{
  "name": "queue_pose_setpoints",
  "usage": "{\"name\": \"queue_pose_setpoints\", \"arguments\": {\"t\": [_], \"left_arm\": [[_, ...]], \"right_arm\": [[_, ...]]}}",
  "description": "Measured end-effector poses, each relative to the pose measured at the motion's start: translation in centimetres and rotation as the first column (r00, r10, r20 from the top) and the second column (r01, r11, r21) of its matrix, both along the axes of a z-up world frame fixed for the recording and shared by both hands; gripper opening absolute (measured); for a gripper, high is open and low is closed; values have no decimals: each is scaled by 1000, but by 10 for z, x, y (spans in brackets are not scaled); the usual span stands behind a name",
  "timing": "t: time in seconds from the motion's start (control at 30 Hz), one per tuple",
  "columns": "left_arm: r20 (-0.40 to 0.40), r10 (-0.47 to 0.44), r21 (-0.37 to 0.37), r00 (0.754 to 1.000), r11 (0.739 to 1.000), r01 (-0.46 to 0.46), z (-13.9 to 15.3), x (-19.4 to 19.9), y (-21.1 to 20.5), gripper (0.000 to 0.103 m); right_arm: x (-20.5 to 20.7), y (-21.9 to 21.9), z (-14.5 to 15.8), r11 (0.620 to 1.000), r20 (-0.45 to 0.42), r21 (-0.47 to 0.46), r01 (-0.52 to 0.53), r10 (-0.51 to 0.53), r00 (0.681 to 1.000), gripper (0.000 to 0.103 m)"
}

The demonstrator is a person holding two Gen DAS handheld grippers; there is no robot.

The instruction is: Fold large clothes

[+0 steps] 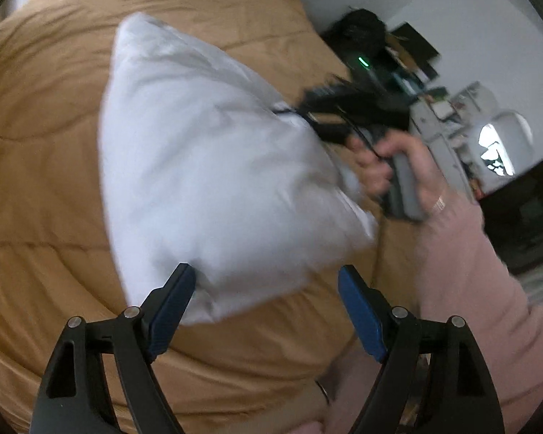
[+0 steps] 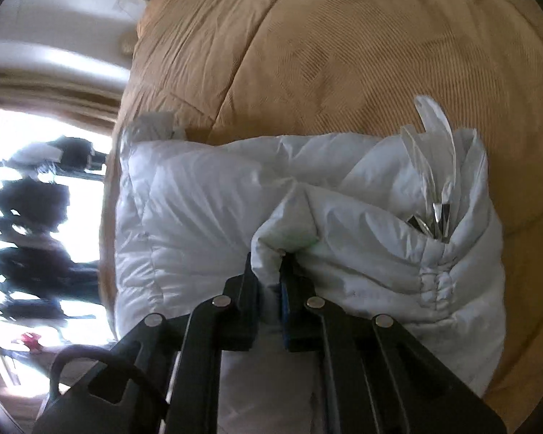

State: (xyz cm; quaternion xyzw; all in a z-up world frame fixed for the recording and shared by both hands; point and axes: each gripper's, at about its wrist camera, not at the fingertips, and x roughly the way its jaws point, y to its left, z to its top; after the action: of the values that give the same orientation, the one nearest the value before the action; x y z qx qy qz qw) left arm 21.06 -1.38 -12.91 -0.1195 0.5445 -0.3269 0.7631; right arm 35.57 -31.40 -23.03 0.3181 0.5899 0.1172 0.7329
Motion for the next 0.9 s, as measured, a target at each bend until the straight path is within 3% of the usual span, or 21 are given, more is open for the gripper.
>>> {"name": "queue_pose_setpoints", "arguments": {"t": [0.17, 0.23, 0.33, 0.43, 0.53, 0.6, 0.67, 0.77, 0.9], "left_arm": [[-51, -70, 93, 996, 993, 74, -30, -20, -22, 76], [27, -85, 240, 996, 968, 76, -37, -25, -33, 35], [134, 8, 347, 991, 936, -54, -48, -18, -37, 17], [104, 147, 317, 984, 933, -173, -61, -3, -25, 4], [74, 299, 330, 951, 893, -307, -75, 2, -7, 2], [110, 305, 373, 946, 870, -323, -86, 1, -5, 2], [86, 304, 374, 949, 873, -313, -91, -2, -3, 2], [73, 276, 389, 958, 877, -283, -68, -3, -8, 1], [126, 214, 409, 969, 878, -247, -28, -33, -6, 2]], "right_arm": [[4, 10, 7, 997, -1, -72, -27, 27, 1000, 10], [4, 7, 9, 997, -4, -71, -23, 22, 1000, 10], [3, 7, 7, 997, -3, -69, -16, 16, 1000, 10], [0, 5, 10, 998, -1, -69, -11, 11, 1000, 10], [0, 7, 11, 996, -1, -82, -19, 19, 1000, 11], [0, 12, 11, 995, -1, -98, -23, 23, 1000, 13], [-2, 20, 10, 989, 7, -138, -42, 44, 999, 14], [-7, 24, 12, 985, 36, -168, -41, 48, 998, 15], [-22, 21, 47, 974, 111, -225, 5, 21, 994, 26]]}}
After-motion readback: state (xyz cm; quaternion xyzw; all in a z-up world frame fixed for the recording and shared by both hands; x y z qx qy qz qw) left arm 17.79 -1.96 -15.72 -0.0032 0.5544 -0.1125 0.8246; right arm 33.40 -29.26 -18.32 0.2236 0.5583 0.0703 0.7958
